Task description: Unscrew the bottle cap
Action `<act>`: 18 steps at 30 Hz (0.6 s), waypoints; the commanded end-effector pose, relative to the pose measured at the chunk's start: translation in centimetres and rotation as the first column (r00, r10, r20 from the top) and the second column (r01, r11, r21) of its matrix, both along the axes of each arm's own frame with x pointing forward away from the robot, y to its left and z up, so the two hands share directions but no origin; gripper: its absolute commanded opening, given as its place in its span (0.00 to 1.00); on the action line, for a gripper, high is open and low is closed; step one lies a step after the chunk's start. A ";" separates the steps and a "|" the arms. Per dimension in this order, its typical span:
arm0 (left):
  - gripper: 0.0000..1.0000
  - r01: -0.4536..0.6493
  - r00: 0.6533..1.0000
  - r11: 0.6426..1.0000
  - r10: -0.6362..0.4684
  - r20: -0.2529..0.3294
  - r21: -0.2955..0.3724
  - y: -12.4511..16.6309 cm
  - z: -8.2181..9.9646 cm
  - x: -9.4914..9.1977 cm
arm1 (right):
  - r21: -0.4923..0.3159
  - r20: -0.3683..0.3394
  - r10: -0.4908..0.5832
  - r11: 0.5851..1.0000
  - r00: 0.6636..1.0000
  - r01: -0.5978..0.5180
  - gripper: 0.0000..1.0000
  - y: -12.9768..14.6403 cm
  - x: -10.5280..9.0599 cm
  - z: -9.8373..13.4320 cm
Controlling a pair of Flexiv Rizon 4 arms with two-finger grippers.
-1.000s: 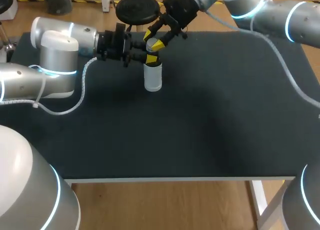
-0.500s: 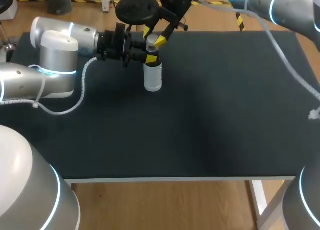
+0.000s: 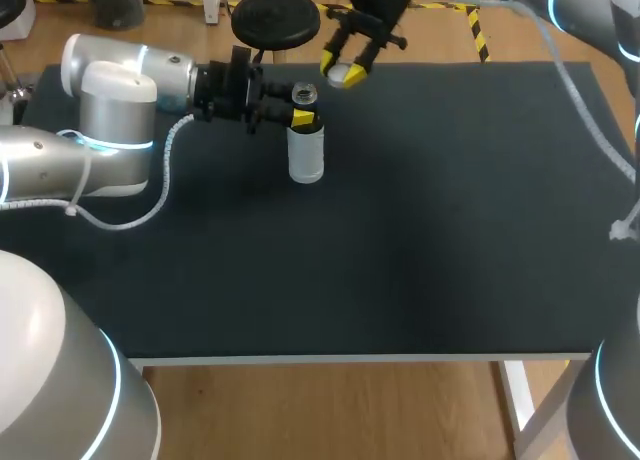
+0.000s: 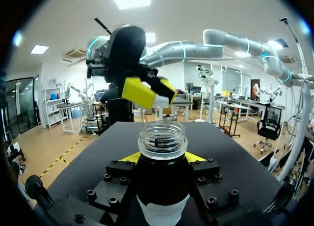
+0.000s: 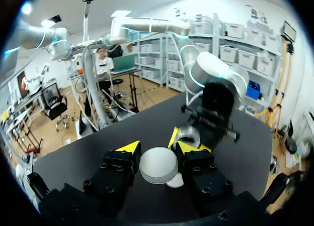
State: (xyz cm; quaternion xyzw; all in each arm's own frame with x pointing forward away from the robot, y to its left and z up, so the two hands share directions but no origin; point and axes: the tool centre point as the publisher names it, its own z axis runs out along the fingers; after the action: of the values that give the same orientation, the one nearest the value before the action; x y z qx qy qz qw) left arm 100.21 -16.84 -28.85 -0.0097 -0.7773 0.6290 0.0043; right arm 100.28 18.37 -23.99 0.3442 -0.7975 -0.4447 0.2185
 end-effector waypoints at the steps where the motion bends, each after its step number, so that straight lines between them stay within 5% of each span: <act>1: 0.00 0.002 1.000 1.000 -0.002 -0.001 0.001 0.1 0.1 0.0 | 0.115 -0.025 -0.221 0.968 0.975 0.222 0.00 -2.5 0.0 -2.9; 7: 0.00 0.002 1.000 1.000 -0.002 -0.001 0.001 0.1 0.1 0.0 | 0.129 -0.078 -0.379 0.913 0.922 0.387 0.00 -4.3 0.9 -7.0; 11: 0.00 0.002 1.000 1.000 -0.002 -0.001 0.001 0.1 0.1 0.0 | 0.157 -0.112 -0.503 0.843 0.857 0.515 0.00 -5.8 1.0 -9.5; 18: 0.00 0.002 1.000 1.000 -0.002 -0.001 0.001 0.1 0.1 0.0 | 0.070 -0.126 -0.615 0.777 0.778 0.626 0.00 -7.5 1.1 -12.4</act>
State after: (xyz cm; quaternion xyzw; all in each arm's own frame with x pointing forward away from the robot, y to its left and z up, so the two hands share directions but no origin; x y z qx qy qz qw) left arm 100.21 -16.85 -28.85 -0.0098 -0.7773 0.6290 0.0044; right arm 101.94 11.29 -35.64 0.1224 -0.8258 -0.5224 0.1738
